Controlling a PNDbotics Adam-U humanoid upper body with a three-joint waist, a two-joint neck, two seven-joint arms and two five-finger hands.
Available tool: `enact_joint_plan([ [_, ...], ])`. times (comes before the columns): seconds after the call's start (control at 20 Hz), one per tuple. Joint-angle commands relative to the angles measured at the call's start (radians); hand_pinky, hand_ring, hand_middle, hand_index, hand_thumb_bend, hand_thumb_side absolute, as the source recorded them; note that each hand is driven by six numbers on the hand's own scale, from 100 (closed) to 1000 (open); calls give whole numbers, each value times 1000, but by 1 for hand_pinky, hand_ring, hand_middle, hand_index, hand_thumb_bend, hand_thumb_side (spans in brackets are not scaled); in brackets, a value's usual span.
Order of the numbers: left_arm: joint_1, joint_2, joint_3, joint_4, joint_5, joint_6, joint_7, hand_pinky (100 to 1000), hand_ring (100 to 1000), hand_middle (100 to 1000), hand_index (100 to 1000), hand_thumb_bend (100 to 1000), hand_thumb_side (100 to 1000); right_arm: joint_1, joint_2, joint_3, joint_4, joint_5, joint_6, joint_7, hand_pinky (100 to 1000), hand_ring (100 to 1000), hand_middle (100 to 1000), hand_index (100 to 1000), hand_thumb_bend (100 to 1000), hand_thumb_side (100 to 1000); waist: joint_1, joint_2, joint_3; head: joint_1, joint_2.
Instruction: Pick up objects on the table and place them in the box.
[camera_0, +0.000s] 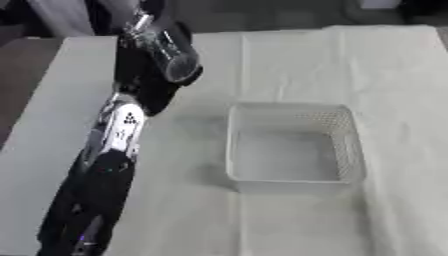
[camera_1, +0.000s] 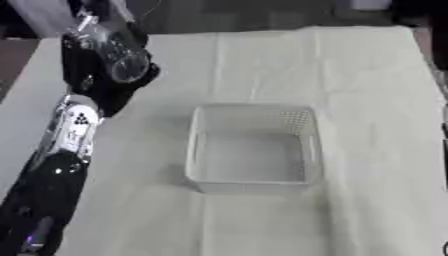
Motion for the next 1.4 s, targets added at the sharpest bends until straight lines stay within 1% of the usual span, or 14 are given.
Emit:
enact_joint_plan([
  [0.05, -39, 46, -45, -1, -99, -39, -57, 100, 100, 123, 205, 100, 606, -13, -1, 1, -7, -1, 8, 0, 679, 823, 938, 501, 100, 864, 2, -19, -5, 8, 0],
  [0.1, -52, 53, -61, 13, -138, -61, -79, 100, 100, 126, 206, 100, 655, -13, -1, 3, -7, 0, 10, 0, 679, 823, 938, 501, 100, 866, 4, -20, -8, 9, 0],
  [0.3, -94, 75, -103, 87, -288, -174, -144, 100, 100, 132, 208, 100, 637, -11, 0, 8, -7, 2, 18, 0, 678, 823, 939, 499, 100, 868, 11, -22, -16, 12, 0],
  [0.4, -113, 86, -115, 126, -380, -251, -163, 100, 100, 144, 218, 100, 632, -9, 0, 10, -7, 5, 24, 0, 678, 823, 939, 494, 100, 868, 15, -23, -21, 13, 0],
  [0.45, -119, 88, -118, 145, -426, -297, -169, 100, 100, 142, 215, 100, 669, -8, 0, 11, -7, 7, 27, 0, 678, 823, 938, 495, 100, 870, 17, -23, -24, 14, 0],
  [0.5, -122, 87, -122, 163, -461, -336, -174, 100, 100, 159, 230, 100, 614, -7, 0, 12, -7, 8, 29, 0, 677, 823, 939, 492, 100, 869, 19, -23, -27, 14, 0],
  [0.6, -122, 79, -128, 200, -519, -412, -184, 100, 100, 168, 240, 100, 592, -7, -1, 12, -7, 10, 33, 0, 677, 823, 939, 488, 100, 868, 22, -21, -32, 13, 0],
  [0.75, -117, 67, -117, 256, -609, -493, -171, 100, 100, 169, 239, 100, 580, -7, -5, 12, -8, 14, 36, 0, 677, 823, 939, 486, 100, 867, 25, -18, -36, 11, 0],
  [0.9, -112, 50, -122, 303, -686, -536, -151, 100, 100, 187, 254, 100, 551, -5, -6, 14, -9, 17, 40, 0, 677, 823, 940, 481, 100, 867, 28, -16, -36, 12, 0],
  [1.05, -105, 31, -131, 333, -730, -562, -149, 100, 100, 193, 259, 100, 544, -4, -6, 15, -11, 21, 43, 0, 677, 823, 940, 481, 100, 866, 30, -15, -36, 12, 0],
  [1.15, -101, 25, -137, 348, -761, -586, -152, 100, 106, 214, 277, 100, 522, -5, -6, 16, -11, 21, 43, 0, 677, 823, 940, 478, 100, 865, 29, -14, -37, 12, 0],
  [1.2, -99, 22, -140, 357, -777, -600, -154, 100, 135, 247, 299, 100, 494, -6, -7, 16, -12, 21, 43, 0, 677, 824, 940, 477, 100, 864, 29, -14, -37, 12, 0],
  [1.3, -94, 17, -148, 376, -799, -622, -166, 100, 167, 290, 327, 100, 471, -7, -7, 17, -12, 21, 42, 0, 677, 824, 940, 477, 100, 863, 29, -13, -39, 12, 0],
  [1.4, -93, 13, -155, 390, -808, -637, -185, 100, 224, 358, 371, 100, 442, -8, -7, 17, -12, 21, 41, 0, 677, 824, 940, 478, 100, 863, 29, -13, -40, 12, 0],
])
